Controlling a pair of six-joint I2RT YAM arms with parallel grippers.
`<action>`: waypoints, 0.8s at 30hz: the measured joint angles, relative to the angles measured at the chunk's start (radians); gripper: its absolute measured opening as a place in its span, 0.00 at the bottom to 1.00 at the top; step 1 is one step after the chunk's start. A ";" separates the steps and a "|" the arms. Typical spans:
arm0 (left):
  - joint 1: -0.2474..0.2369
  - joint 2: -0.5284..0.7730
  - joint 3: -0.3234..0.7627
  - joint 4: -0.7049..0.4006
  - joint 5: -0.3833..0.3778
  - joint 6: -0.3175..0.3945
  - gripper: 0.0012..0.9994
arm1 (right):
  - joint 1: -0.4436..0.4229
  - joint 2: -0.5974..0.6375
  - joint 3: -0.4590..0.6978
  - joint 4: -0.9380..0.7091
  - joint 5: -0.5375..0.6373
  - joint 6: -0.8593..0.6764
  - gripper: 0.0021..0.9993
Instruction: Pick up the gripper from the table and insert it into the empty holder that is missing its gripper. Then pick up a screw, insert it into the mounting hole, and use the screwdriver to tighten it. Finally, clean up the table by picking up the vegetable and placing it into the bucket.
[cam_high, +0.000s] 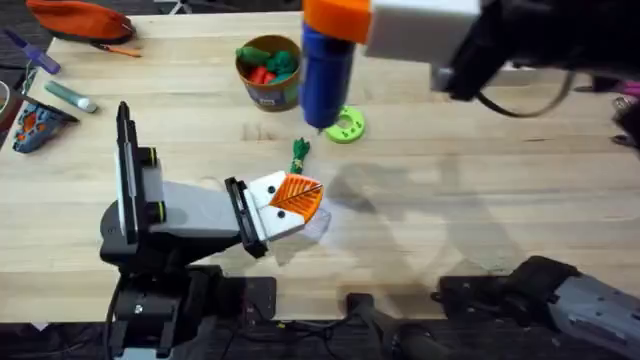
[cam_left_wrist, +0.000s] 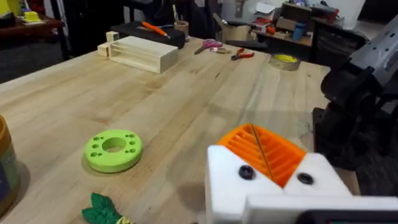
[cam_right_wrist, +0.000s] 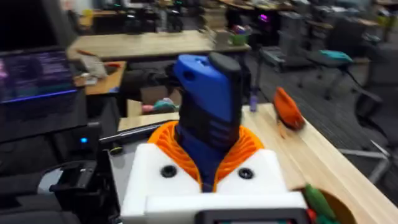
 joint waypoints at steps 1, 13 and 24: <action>0.000 0.000 0.000 0.000 0.000 0.000 0.01 | 0.000 0.019 0.000 0.029 -0.023 0.000 0.06; 0.000 0.000 0.000 0.000 0.000 0.000 0.01 | 0.000 0.167 -0.002 0.218 -0.318 0.003 0.06; 0.000 0.000 0.000 0.000 0.000 0.000 0.01 | 0.030 0.168 -0.002 0.233 -0.403 -0.011 0.06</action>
